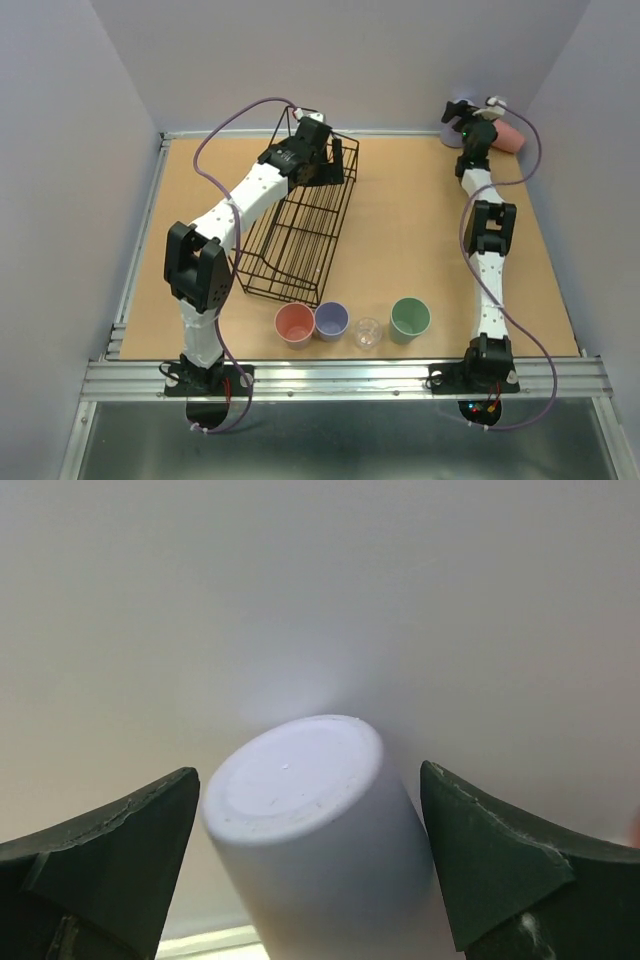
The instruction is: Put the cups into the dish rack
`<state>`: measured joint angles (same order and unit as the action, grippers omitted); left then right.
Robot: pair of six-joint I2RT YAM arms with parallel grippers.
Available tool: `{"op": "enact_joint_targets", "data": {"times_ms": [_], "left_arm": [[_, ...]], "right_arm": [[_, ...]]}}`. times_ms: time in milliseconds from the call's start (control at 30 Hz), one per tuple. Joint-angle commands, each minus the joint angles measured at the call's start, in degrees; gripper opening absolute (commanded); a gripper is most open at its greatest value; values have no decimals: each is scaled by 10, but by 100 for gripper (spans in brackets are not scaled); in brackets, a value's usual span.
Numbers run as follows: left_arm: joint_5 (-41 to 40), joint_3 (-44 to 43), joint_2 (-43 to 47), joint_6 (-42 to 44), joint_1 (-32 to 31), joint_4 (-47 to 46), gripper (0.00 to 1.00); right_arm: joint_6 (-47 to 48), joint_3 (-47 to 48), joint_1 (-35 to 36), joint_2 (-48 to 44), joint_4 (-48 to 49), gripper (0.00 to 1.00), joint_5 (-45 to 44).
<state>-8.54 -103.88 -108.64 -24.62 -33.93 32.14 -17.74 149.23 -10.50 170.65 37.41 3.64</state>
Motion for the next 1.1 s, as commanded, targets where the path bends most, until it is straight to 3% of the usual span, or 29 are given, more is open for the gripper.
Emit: {"op": "enact_joint_targets", "data": {"times_ms": [0, 433, 667, 767, 933, 967, 1033, 1067], "left_arm": [[-14, 6, 47, -6, -10, -30, 96], [-38, 163, 167, -23, -10, -91, 96], [-38, 218, 205, -34, -10, -105, 96], [-38, 233, 219, -38, -10, -102, 96], [-44, 253, 241, -39, -10, -92, 96], [-45, 258, 244, -39, -10, -90, 96], [-46, 264, 254, -37, -10, -90, 96], [-48, 270, 257, -35, -10, -89, 96]], "right_arm": [[-4, -20, 61, -47, -36, 95, 11], [17, -85, 78, -103, -81, 96, -32], [53, -81, 98, -82, -68, 96, -72], [76, -80, 103, -75, -67, 84, -104], [92, -66, 127, -54, -70, 56, -137], [93, -66, 129, -53, -70, 43, -141], [93, -65, 130, -53, -73, 32, -151], [98, -65, 130, -55, -75, 20, -153]]}}
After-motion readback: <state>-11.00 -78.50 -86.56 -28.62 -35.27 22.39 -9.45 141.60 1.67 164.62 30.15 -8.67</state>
